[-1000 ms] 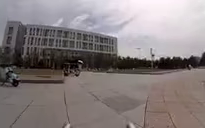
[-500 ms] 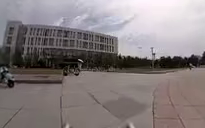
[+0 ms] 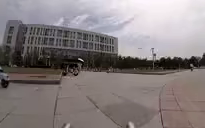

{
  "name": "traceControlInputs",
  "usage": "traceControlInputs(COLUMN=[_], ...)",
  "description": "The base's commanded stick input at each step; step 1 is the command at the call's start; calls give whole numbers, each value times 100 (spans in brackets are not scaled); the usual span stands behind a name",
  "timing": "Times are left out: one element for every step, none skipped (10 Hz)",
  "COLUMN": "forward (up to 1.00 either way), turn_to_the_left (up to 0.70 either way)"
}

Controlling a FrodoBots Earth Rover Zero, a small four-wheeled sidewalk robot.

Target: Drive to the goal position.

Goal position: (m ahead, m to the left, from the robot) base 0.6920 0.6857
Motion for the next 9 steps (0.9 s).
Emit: traceControlInputs(forward=[45,45,45,45,45,45,45,45,45], turn_to_the_left=[0,0,0,0,0,0,0,0,0])
